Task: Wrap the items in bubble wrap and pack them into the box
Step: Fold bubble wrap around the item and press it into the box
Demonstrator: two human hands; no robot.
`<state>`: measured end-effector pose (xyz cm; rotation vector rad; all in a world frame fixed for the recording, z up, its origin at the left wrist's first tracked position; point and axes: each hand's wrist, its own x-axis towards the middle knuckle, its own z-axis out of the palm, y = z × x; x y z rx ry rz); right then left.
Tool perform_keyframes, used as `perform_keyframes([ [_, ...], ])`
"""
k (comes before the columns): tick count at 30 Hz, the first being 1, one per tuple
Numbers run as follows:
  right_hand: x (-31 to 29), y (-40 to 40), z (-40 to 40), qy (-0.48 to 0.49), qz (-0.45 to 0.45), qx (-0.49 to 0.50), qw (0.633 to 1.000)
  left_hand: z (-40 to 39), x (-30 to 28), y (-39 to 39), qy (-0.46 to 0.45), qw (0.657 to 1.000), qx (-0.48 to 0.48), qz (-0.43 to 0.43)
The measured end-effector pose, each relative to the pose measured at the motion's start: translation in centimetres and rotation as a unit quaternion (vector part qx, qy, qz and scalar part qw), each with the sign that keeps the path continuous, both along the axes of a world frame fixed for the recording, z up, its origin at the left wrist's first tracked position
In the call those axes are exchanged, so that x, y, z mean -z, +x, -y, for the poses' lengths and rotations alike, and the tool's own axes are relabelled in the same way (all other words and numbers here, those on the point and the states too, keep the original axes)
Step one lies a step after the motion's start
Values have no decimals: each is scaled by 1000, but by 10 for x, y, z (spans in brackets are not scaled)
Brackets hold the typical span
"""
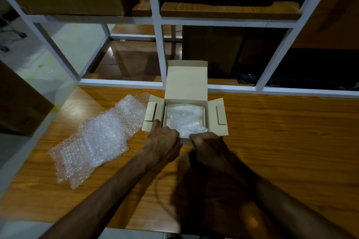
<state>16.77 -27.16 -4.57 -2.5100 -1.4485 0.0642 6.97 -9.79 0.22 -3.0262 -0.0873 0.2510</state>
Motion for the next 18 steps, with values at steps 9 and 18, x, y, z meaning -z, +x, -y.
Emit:
perform_keyframes([
  [9, -14, -4, 7, 38, 63, -7, 997, -8, 1, -11, 28, 999, -6, 18],
  [18, -14, -4, -2, -93, 37, 13, 995, -8, 12, 1, 34, 998, -6, -44],
])
